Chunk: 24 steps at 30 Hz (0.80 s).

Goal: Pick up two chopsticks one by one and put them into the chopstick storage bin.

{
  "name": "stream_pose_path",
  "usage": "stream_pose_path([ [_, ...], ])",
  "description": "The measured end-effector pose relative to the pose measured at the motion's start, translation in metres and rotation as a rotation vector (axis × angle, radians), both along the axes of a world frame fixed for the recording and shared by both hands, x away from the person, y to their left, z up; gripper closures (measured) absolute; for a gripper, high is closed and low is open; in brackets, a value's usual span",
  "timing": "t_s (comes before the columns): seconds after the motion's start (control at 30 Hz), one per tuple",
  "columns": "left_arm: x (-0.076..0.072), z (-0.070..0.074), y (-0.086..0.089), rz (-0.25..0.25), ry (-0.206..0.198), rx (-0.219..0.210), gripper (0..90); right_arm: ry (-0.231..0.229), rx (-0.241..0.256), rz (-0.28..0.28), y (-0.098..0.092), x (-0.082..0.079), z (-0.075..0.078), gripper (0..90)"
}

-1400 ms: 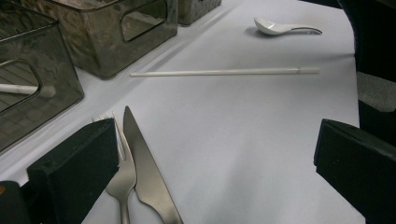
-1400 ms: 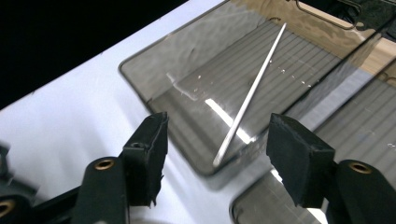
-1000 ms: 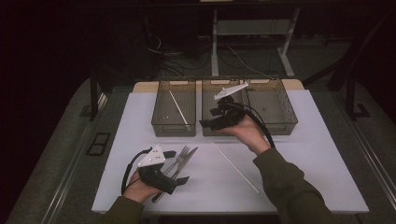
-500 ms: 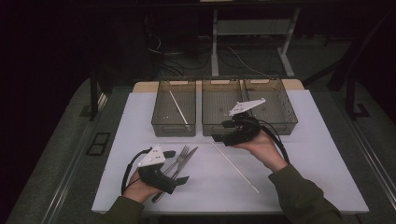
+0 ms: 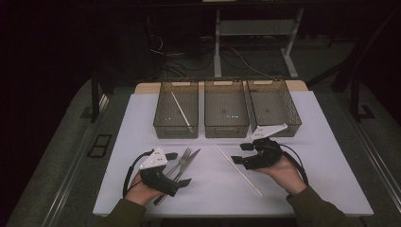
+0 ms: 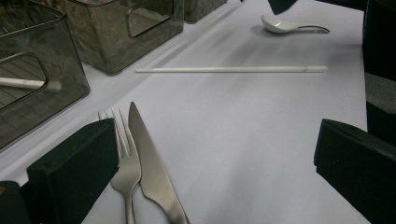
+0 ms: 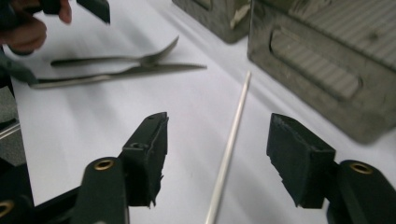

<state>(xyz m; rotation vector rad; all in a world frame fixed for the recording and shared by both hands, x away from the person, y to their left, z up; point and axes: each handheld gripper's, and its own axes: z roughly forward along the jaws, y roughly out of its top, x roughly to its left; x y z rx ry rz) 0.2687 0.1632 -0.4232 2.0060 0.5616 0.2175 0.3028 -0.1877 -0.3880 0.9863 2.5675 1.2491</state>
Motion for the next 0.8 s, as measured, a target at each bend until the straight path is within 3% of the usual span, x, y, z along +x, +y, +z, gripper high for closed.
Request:
stream_pose_path([
  [0.27, 0.000, 0.000, 0.000, -0.001, 0.000, 0.007, 0.0, 0.012, -0.032, -0.013, -0.016, -0.018, -0.014, 46.8],
  [0.5, -0.001, 0.000, -0.001, -0.005, -0.003, 0.015, 0.0, 0.050, -0.081, -0.010, -0.021, -0.035, -0.033, 58.3],
  [0.8, -0.001, 0.001, 0.001, -0.001, -0.006, 0.013, 0.0, 0.090, -0.149, -0.010, -0.015, -0.037, -0.047, 68.9],
])
